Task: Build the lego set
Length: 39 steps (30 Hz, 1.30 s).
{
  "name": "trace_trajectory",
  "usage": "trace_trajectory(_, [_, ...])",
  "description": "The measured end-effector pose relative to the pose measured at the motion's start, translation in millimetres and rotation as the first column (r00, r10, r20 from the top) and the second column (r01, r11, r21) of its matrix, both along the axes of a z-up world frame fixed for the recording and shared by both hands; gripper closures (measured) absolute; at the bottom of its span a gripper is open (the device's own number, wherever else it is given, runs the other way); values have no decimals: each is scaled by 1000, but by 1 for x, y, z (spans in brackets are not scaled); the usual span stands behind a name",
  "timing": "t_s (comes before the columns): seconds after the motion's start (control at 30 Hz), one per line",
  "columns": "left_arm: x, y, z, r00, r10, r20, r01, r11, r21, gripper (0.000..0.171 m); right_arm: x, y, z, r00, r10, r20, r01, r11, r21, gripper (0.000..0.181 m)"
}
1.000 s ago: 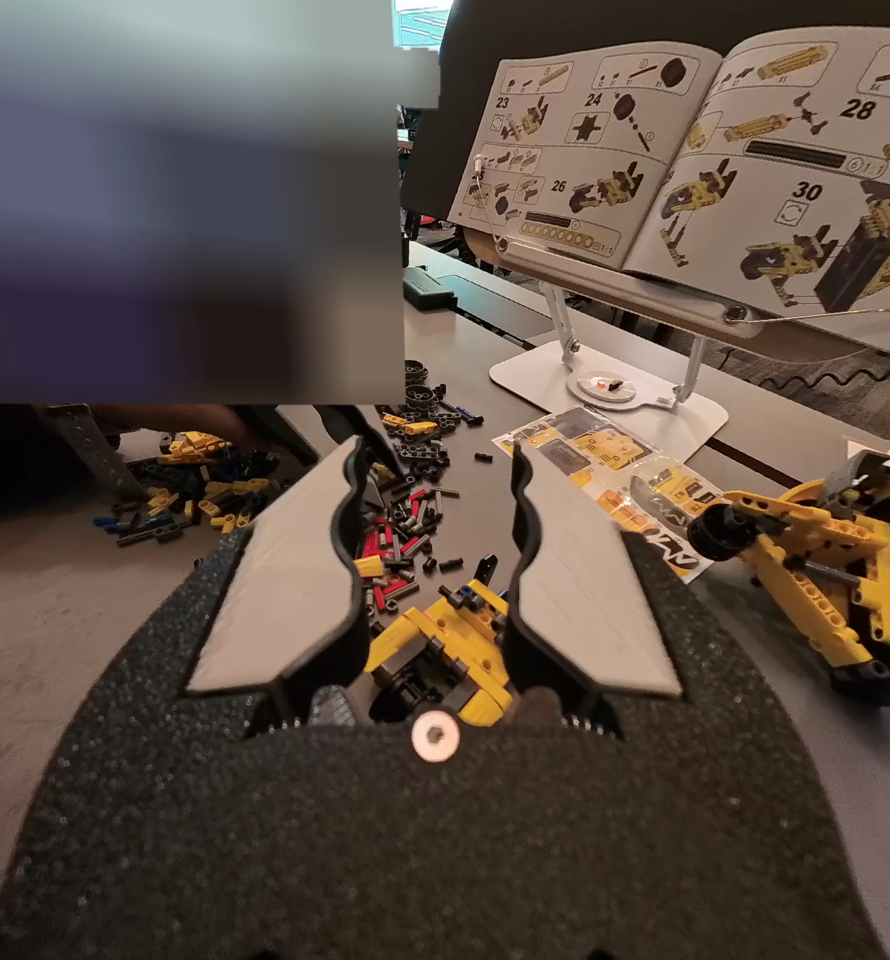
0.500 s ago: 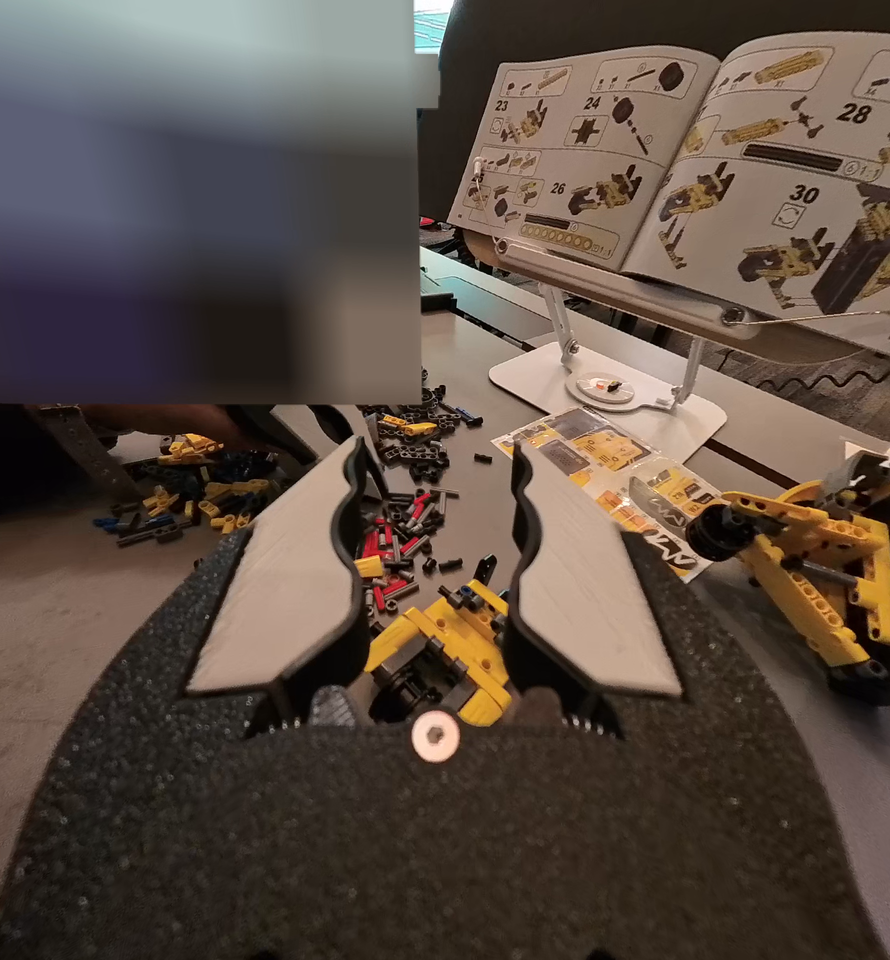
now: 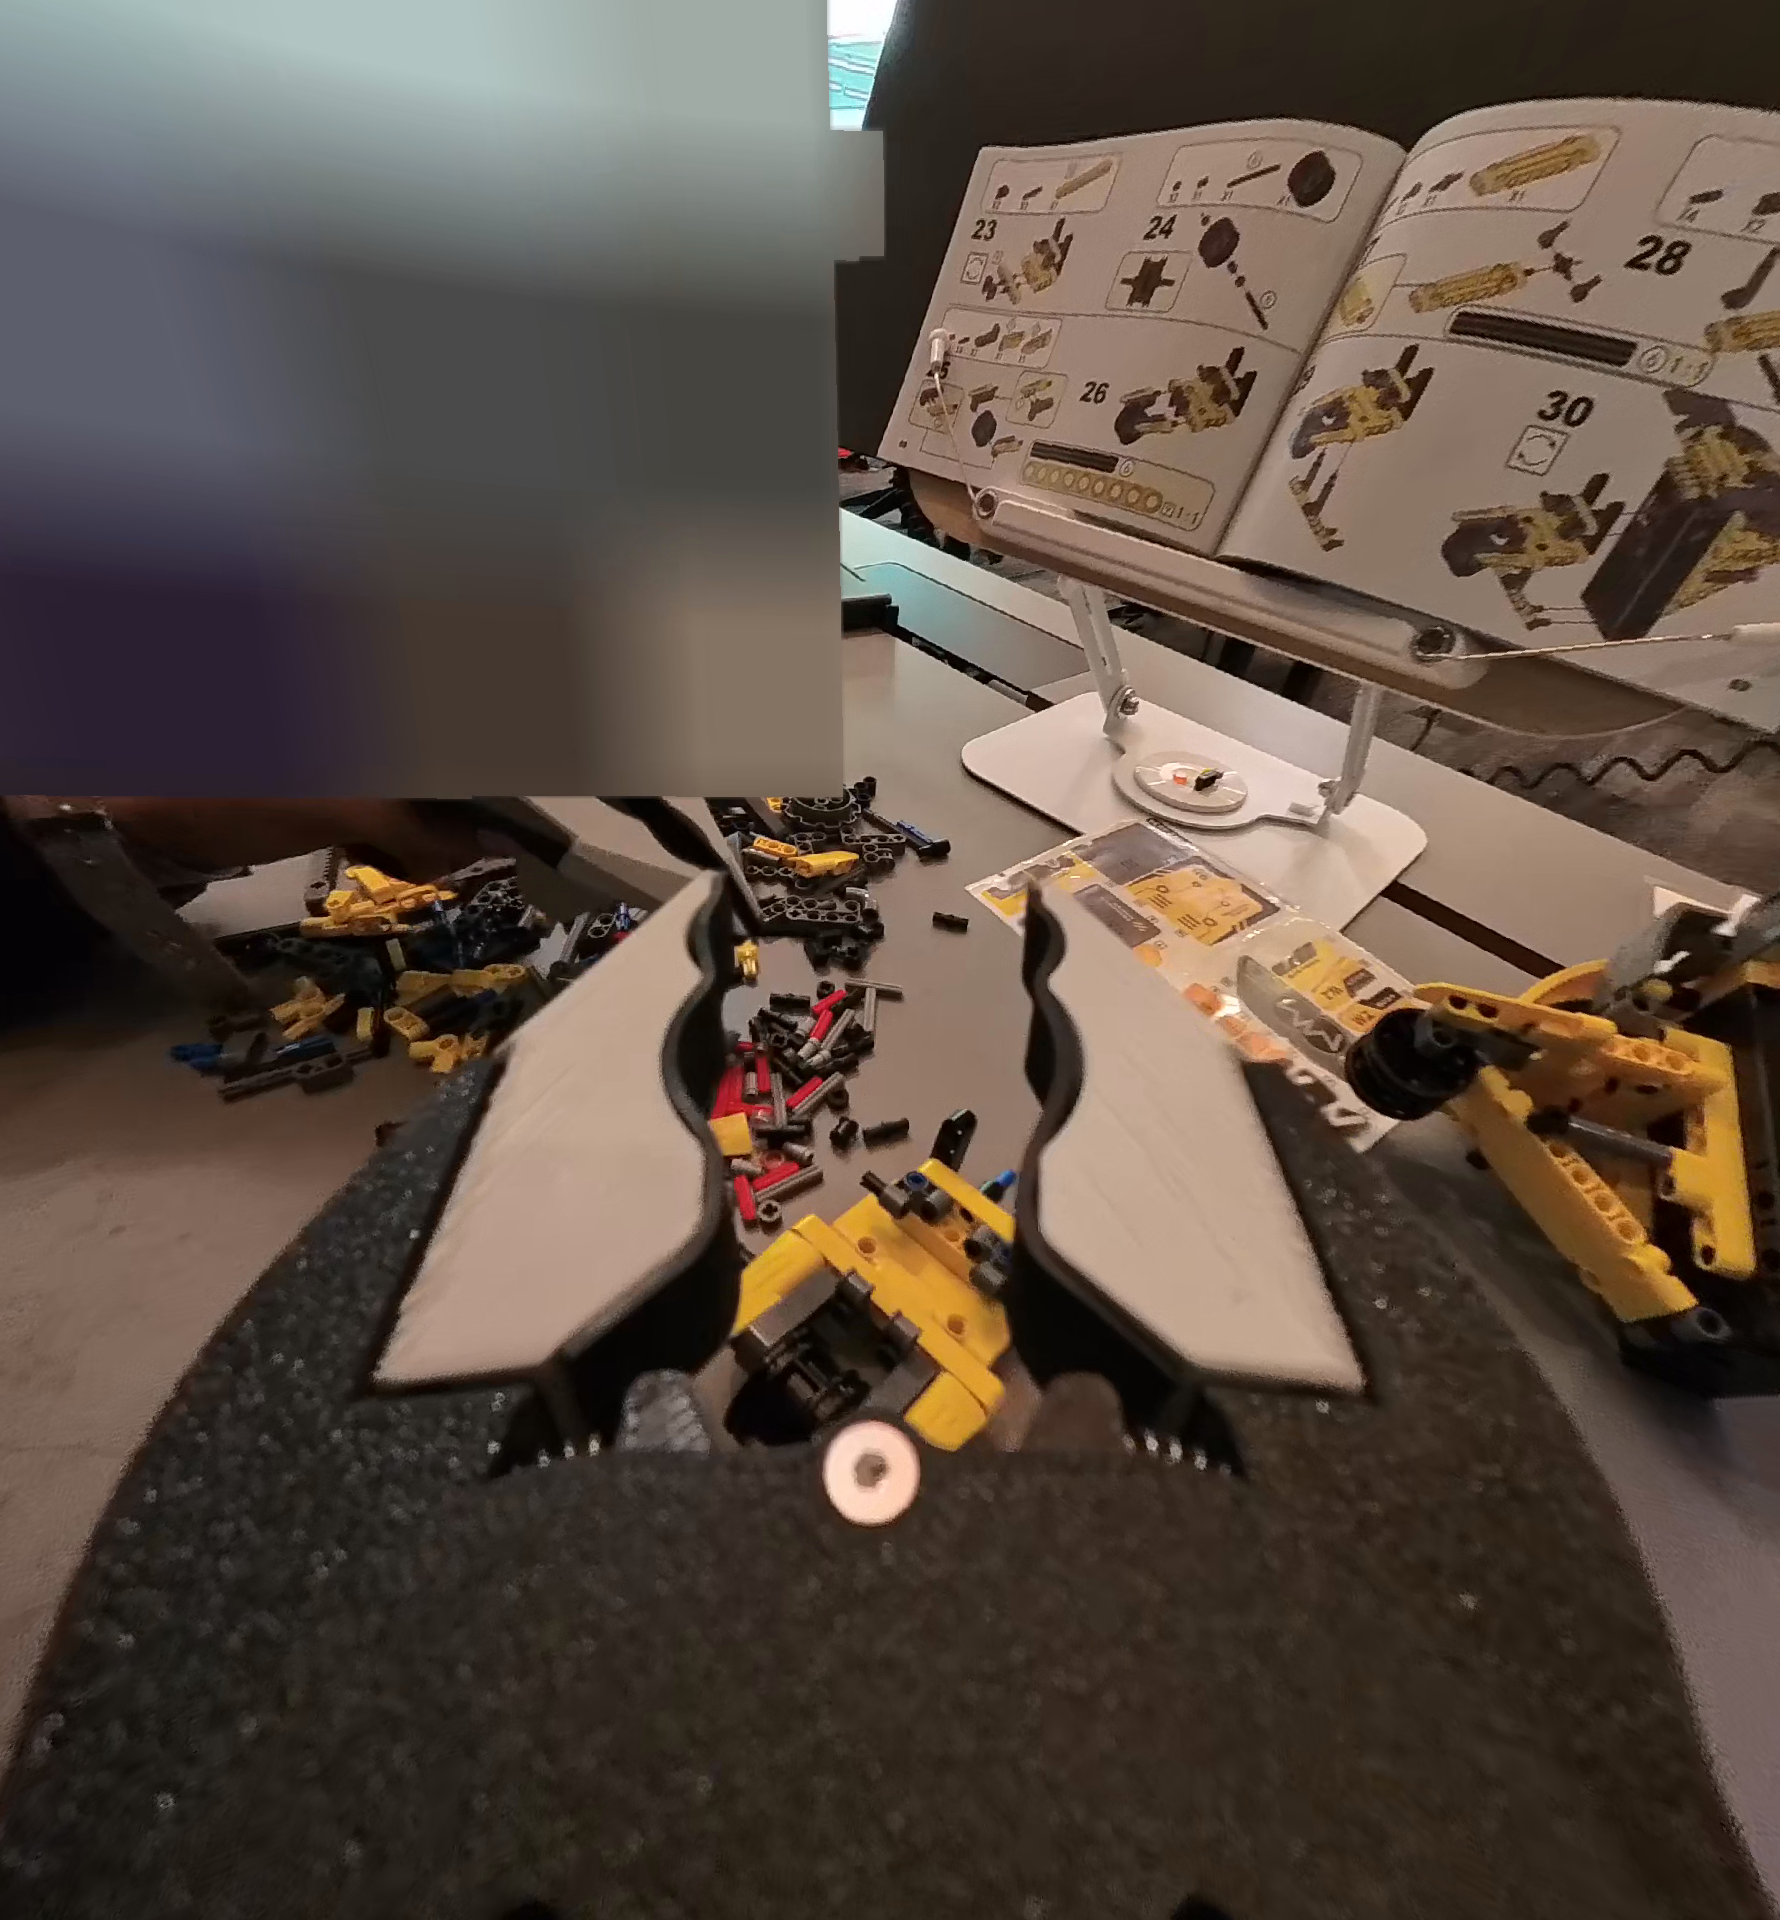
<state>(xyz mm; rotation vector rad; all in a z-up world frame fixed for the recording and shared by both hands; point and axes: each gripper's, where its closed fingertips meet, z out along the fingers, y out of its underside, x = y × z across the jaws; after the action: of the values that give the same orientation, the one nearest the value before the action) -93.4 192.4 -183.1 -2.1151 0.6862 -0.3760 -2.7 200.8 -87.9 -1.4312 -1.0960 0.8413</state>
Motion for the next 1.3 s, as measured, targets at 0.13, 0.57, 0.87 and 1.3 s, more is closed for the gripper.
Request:
trace_trajectory(0.13, [26,-7,17,997,-68,30,66,997,50,171,17,11,10,998,-58,-25,59,998,34,126])
trace_trajectory(0.57, [192,-81,-14,827,-562,-11,553,817,-164,171,80,28,23,975,-195,-105,202,978,61,125])
trace_trajectory(0.87, [207,-75,-35,829,-554,-78,529,821,-214,149,82,20,24,978,-178,-112,188,979,86,125])
trace_trajectory(1.3, [85,2,41,973,-97,209,73,990,119,140,83,20,23,977,-162,-136,169,985,41,125])
